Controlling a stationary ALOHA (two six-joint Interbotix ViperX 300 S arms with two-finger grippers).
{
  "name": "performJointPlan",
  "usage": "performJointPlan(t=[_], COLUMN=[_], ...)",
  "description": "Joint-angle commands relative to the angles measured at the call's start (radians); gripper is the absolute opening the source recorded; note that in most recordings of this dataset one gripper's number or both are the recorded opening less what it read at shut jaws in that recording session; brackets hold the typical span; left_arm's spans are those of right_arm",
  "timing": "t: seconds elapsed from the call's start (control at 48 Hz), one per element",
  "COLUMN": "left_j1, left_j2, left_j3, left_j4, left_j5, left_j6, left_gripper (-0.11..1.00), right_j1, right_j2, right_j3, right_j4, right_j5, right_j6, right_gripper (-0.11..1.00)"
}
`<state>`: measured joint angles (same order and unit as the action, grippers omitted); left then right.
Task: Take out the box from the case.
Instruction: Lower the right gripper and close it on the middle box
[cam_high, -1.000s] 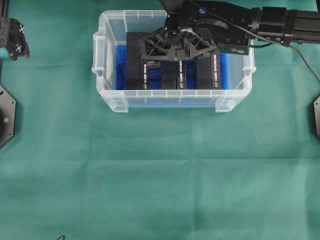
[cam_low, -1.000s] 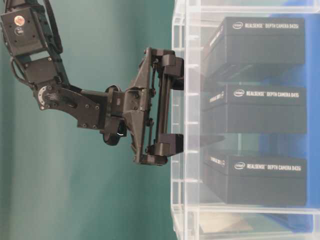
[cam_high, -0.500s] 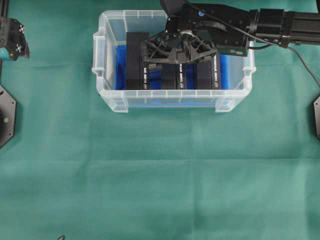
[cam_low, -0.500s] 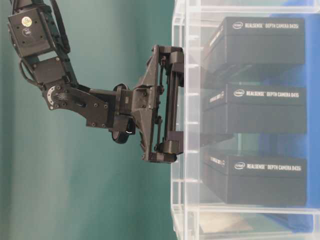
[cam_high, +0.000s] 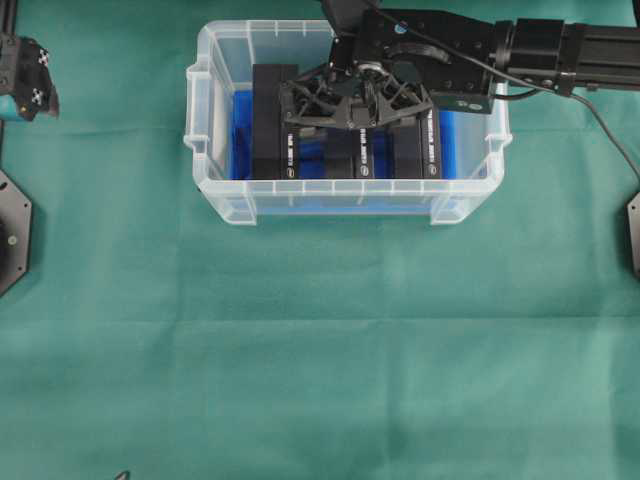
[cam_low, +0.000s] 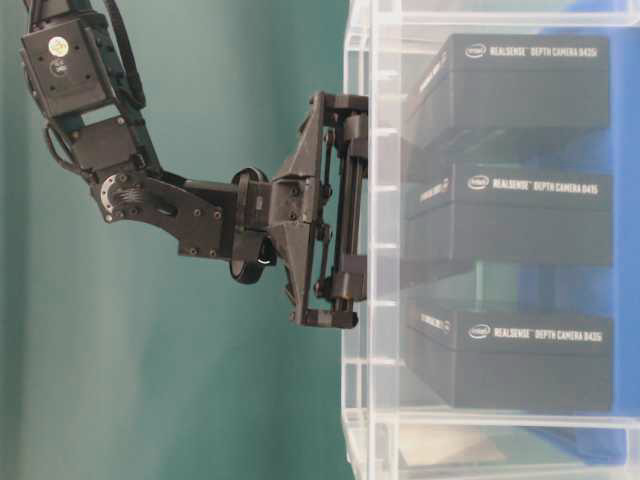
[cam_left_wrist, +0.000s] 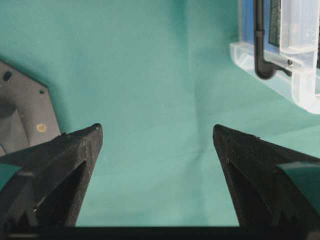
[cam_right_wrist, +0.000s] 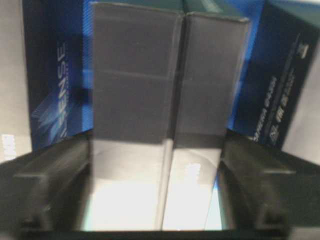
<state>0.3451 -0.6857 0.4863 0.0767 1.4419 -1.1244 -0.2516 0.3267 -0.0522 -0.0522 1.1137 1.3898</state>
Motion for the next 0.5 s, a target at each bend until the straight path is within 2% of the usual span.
performJointPlan(t=[0.0, 0.479], left_j1=[0.003, 0.003], left_j2=[-0.003, -0.003], left_j3=[-0.021, -0.021], left_j4=[-0.002, -0.002], left_j5=[-0.005, -0.005], left_j6=[0.002, 0.002], left_gripper=[0.93, 0.93], right_j1=[0.002, 0.003], right_j2=[-0.017, -0.017], right_j3=[-0.009, -0.020], right_j4=[-0.003, -0.002], right_j5=[-0.005, 0.003], right_j6=[0.003, 0.008], right_gripper=[0.65, 0.66])
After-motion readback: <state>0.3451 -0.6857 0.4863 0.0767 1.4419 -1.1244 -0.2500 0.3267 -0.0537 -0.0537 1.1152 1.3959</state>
